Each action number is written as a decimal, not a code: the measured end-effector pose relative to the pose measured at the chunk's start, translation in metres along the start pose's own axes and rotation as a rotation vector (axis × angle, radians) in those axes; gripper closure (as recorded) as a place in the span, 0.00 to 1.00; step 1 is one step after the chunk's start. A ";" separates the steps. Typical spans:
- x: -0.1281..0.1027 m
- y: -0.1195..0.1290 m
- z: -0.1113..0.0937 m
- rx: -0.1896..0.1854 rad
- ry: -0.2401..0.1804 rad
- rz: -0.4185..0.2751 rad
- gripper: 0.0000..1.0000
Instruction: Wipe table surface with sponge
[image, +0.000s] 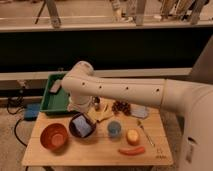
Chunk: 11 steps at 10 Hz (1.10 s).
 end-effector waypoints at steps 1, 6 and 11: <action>0.002 -0.005 0.006 0.008 0.009 -0.033 0.20; 0.020 -0.027 0.035 0.016 0.049 -0.177 0.30; 0.037 -0.027 0.077 -0.024 0.046 -0.197 0.57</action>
